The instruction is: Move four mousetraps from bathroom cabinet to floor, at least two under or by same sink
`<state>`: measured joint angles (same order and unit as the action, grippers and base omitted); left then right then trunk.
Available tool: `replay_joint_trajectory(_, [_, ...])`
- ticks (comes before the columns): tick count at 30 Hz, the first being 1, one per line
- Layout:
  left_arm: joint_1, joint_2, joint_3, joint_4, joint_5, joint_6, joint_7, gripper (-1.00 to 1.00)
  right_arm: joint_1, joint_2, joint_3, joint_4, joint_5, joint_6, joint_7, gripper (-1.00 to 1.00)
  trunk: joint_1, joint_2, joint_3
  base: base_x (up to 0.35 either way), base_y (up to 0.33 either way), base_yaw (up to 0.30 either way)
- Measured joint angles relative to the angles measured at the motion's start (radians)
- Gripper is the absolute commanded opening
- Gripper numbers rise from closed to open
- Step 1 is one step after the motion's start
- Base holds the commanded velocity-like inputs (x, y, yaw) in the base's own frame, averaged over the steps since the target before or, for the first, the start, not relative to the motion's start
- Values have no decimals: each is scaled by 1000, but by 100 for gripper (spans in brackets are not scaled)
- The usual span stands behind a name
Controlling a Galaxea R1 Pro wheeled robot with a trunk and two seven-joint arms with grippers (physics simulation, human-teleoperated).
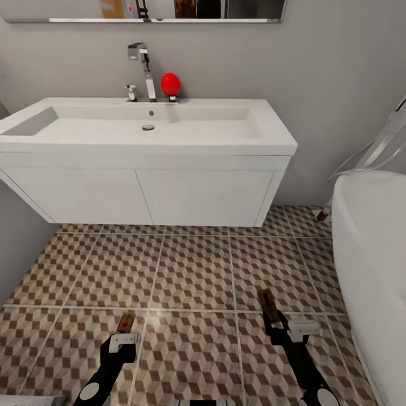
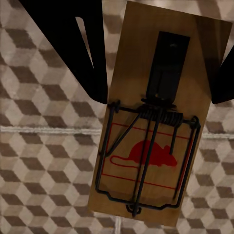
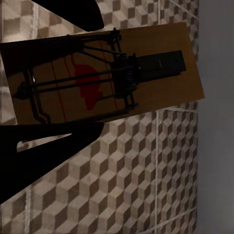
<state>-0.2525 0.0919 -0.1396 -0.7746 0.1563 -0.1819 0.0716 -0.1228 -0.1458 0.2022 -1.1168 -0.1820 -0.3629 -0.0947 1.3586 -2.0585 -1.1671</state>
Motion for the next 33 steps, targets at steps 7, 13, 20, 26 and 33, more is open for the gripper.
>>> replay_joint_trajectory(7, [0,0,0,1,0,0,0,-100,0,0,0,0,1,0,0,-100,27,-49,-33,0,0,0])
replay_joint_trajectory(13, [0,0,0,1,0,0,0,-100,0,0,0,0,0,0,0,-100,50,-91,-62,0,0,0])
replay_joint_trajectory(20, [0,0,0,1,0,0,0,-100,0,0,0,0,1,0,0,-100,77,-140,-95,0,0,0])
replay_joint_trajectory(26, [0,0,0,1,0,0,0,-100,0,0,0,0,0,0,0,-100,100,-182,-123,0,0,0])
replay_joint_trajectory(33, [0,0,0,0,0,0,0,-100,-1,0,0,0,0,-1,1,-100,115,-210,-143,0,0,0])
